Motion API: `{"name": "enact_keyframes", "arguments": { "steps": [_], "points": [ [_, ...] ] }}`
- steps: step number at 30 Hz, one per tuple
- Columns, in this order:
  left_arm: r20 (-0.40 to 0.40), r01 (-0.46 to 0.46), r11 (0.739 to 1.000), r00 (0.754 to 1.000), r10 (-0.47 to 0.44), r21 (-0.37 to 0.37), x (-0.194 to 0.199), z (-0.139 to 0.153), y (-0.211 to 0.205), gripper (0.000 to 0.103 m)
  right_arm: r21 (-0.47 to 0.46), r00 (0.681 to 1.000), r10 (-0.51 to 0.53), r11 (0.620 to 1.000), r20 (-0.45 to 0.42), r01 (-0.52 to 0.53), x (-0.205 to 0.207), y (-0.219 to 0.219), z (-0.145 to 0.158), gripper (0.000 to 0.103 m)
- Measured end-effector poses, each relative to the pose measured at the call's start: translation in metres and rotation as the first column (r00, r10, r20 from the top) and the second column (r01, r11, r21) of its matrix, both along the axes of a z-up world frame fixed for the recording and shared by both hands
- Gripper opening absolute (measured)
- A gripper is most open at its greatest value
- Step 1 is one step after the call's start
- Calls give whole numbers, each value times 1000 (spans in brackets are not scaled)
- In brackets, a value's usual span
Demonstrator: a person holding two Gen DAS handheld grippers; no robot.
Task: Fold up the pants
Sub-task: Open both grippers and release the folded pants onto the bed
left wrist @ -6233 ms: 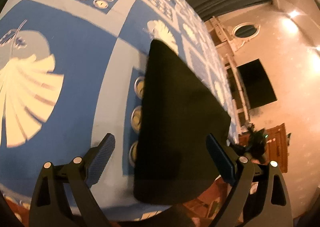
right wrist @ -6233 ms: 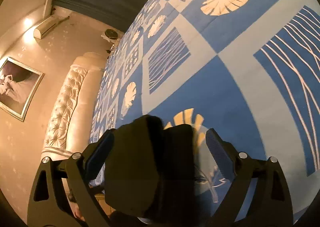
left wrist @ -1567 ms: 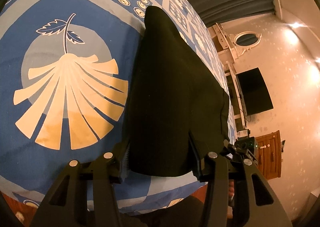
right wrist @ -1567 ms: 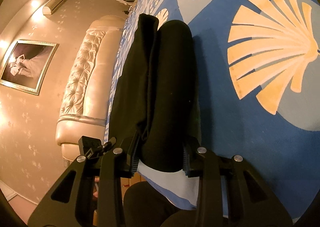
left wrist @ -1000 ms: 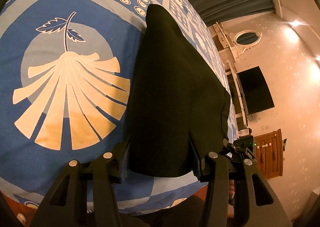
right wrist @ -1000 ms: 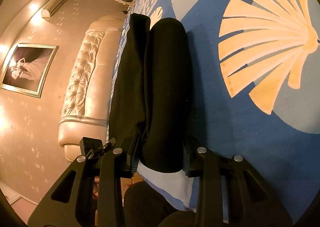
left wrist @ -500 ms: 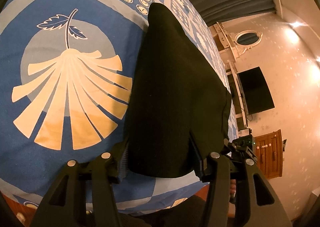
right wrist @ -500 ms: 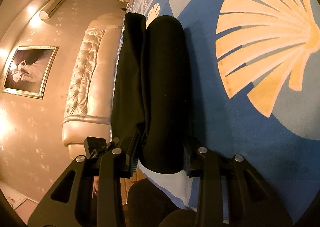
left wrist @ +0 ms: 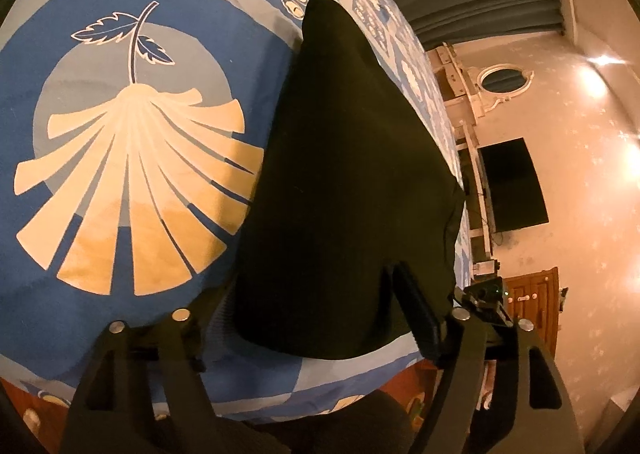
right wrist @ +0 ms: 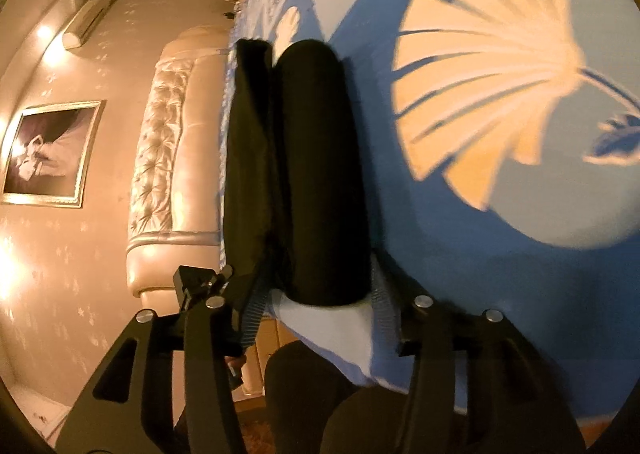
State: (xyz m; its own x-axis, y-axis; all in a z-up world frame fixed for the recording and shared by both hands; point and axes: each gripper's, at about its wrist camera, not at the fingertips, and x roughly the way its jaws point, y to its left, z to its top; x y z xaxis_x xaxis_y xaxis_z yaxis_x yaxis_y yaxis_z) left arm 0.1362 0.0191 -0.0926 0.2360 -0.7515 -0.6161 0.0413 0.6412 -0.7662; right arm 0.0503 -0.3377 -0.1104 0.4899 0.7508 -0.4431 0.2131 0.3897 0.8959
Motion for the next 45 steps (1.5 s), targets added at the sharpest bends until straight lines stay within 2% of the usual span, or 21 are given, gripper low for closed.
{"name": "enact_keyframes", "arguments": {
  "steps": [6, 9, 12, 14, 17, 25, 33, 41, 45],
  "points": [
    [5, -8, 998, 1000, 7, 59, -2, 3, -9, 79, -47, 1000, -20, 999, -4, 20, -23, -20, 7, 61],
    [49, 3, 989, 999, -10, 150, -7, 12, -16, 79, -104, 998, -54, 993, 12, 55, -28, -28, 14, 68],
    [126, -14, 964, 992, -20, 266, -17, 26, -22, 79, -230, 998, -53, 971, 40, 61, -27, -24, 27, 71],
    [191, -43, 938, 981, -26, 344, -24, 38, -24, 79, -306, 998, -40, 950, 58, 56, -28, -18, 34, 71],
    [257, -90, 914, 966, -16, 397, -32, 51, -22, 79, -345, 996, -45, 936, 76, 68, -30, -13, 40, 76],
    [375, -198, 874, 927, 19, 444, -47, 73, -9, 79, -401, 996, -44, 913, 82, 74, -32, -9, 42, 76],
    [406, -246, 854, 913, 46, 457, -49, 82, -11, 79, -484, 990, -32, 870, 135, 94, -30, 14, 53, 76],
    [454, -284, 811, 891, 26, 511, -57, 89, -22, 79, -624, 980, 31, 775, 196, 100, -30, 46, 66, 76],
    [490, -304, 784, 872, 1, 540, -60, 94, -31, 79, -666, 972, 54, 737, 230, 117, -33, 55, 73, 82]
  ]
}}
